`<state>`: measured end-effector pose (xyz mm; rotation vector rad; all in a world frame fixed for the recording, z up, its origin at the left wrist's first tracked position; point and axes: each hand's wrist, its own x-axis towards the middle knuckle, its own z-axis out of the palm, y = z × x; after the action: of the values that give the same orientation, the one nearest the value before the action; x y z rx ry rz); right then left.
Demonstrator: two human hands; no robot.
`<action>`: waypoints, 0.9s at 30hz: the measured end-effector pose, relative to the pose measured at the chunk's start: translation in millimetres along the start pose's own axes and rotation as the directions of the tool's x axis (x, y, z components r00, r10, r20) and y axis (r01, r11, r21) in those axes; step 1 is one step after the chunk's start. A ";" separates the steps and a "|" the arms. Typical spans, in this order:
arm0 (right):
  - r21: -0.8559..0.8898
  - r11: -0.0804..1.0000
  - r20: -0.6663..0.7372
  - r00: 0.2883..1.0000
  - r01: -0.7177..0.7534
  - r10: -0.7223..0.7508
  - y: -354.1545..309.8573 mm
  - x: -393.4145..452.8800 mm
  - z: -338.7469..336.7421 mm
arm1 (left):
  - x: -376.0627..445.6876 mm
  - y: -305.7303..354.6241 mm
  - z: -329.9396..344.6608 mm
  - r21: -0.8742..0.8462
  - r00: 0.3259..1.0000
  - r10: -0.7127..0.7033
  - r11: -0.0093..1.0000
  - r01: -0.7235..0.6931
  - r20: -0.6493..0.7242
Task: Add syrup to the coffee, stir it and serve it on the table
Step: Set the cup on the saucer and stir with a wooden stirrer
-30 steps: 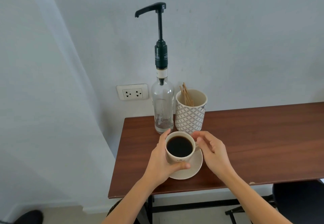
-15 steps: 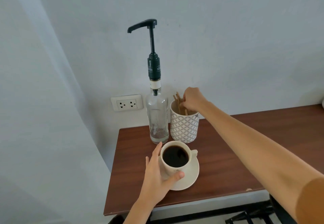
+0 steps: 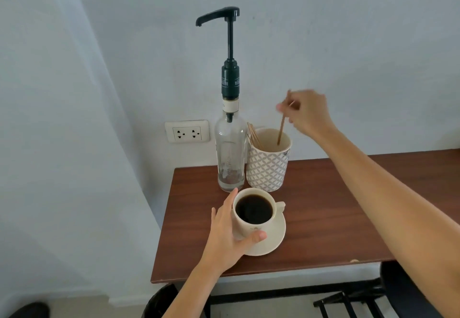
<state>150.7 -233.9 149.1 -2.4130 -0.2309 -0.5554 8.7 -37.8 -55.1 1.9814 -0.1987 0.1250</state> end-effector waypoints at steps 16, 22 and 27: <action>0.183 0.980 0.157 0.982 0.079 -0.108 21.6 -140.6 22.4 | -2.0 2.1 -1.1 -0.003 1.000 -0.002 1.000 0.002 -0.007; 0.326 0.945 0.264 0.956 0.037 -0.128 6.4 -149.9 32.8 | -1.3 1.2 -0.8 0.014 1.000 0.017 1.000 -0.017 -0.009; 0.256 0.950 0.167 0.959 0.181 -0.228 4.2 -138.1 40.5 | -1.7 1.6 -0.6 0.019 1.000 0.011 1.000 -0.010 -0.008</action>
<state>41.8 -215.3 56.8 -2.2200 -0.6055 -0.3572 6.7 -37.7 -53.7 1.9989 -0.2033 0.1422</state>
